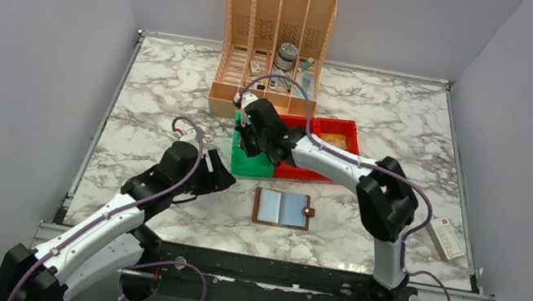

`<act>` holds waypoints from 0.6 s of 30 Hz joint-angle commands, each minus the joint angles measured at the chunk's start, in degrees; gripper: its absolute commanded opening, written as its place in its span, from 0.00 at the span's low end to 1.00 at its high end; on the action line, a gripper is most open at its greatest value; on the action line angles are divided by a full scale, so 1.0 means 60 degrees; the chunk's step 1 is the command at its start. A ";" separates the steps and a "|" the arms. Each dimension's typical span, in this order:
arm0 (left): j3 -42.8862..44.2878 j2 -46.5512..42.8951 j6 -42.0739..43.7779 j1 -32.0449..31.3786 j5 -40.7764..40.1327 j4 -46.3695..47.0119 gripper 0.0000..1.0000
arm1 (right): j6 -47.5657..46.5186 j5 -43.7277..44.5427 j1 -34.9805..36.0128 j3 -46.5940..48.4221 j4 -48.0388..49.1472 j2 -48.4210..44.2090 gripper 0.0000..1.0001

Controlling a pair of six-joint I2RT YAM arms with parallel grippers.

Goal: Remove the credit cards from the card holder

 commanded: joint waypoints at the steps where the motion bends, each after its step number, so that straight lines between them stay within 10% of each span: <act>1: -0.0048 -0.0952 -0.0368 -0.0013 -0.0961 -0.0605 0.66 | -0.0146 0.0731 0.0000 0.1351 -0.1185 0.1141 0.01; 18: 0.0229 -0.1907 -0.0475 -0.0013 -0.1883 -0.1576 0.66 | -0.0886 0.2713 0.0000 0.2259 -0.1897 0.2920 0.01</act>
